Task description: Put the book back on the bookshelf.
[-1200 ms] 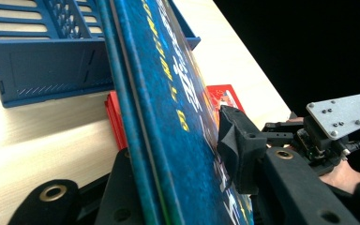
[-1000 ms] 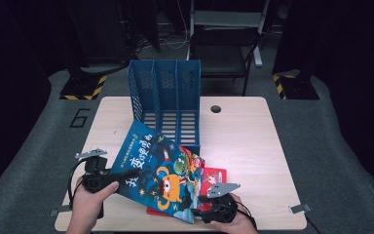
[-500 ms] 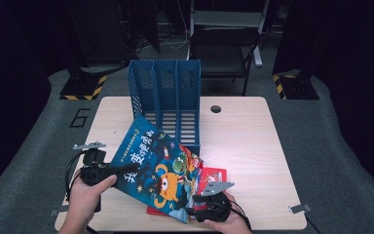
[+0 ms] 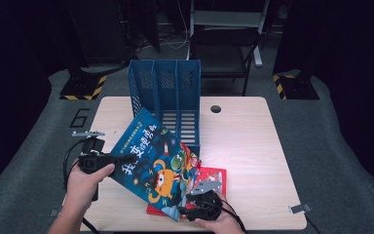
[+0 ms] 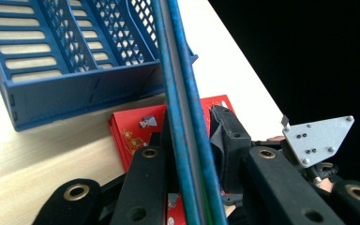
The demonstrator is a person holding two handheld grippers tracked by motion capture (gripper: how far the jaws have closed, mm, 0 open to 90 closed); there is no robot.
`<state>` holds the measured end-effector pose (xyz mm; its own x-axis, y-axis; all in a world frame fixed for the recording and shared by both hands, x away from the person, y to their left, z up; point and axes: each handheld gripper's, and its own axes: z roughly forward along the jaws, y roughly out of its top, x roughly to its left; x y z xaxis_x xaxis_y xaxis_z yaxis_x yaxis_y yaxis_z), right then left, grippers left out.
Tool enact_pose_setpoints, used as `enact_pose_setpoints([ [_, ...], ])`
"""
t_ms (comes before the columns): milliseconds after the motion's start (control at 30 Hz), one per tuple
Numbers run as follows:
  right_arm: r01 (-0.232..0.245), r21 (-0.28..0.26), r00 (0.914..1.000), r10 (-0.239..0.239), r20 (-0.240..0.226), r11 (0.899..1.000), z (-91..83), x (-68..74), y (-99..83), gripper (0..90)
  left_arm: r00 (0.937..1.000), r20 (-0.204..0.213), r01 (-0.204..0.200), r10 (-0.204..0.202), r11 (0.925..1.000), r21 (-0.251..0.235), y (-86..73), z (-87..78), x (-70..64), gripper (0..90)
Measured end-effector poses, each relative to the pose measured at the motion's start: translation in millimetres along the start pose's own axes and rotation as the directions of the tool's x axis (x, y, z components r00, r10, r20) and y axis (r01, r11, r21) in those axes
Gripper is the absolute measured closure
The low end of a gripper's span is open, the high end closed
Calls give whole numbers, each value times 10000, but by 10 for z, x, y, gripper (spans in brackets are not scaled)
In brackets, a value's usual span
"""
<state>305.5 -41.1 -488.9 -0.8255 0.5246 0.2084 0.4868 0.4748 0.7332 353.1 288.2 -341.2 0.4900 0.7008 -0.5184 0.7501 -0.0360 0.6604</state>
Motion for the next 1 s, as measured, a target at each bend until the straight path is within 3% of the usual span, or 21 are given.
enact_pose_setpoints([
  [167, -169, -28, 9996, 169, -220, 9999, 90, 15, 75, 436, 9999, -126, -3, 4, 10000, 75, 118, -31, 3, 771],
  [467, 262, -91, 9990, -265, -351, 9996, 134, 10, 70, 444, 9994, -65, -348, 352, 9982, 497, 290, -10, -28, 788],
  [500, -24, -98, 9988, 19, -491, 9999, 118, 17, 62, 445, 9991, -80, -416, 421, 9976, 549, 326, -4, -51, 790],
  [533, 123, -136, 9992, -128, -385, 9998, 111, -7, 54, 445, 9988, -59, -490, 495, 9969, 622, 346, -7, -60, 791],
  [700, -200, -215, 9994, 195, -270, 9996, 52, -62, 17, 447, 9968, -144, -770, 782, 9943, 739, 438, -26, -126, 802],
  [800, -163, -251, 9996, 157, -216, 9996, 42, -87, 11, 447, 9957, -255, -867, 885, 9940, 674, 459, -25, -158, 804],
  [1000, -179, -337, 9998, 175, -120, 9993, 40, -94, 7, 448, 9898, -314, -1360, 1391, 9870, 854, 515, -35, -251, 808],
])
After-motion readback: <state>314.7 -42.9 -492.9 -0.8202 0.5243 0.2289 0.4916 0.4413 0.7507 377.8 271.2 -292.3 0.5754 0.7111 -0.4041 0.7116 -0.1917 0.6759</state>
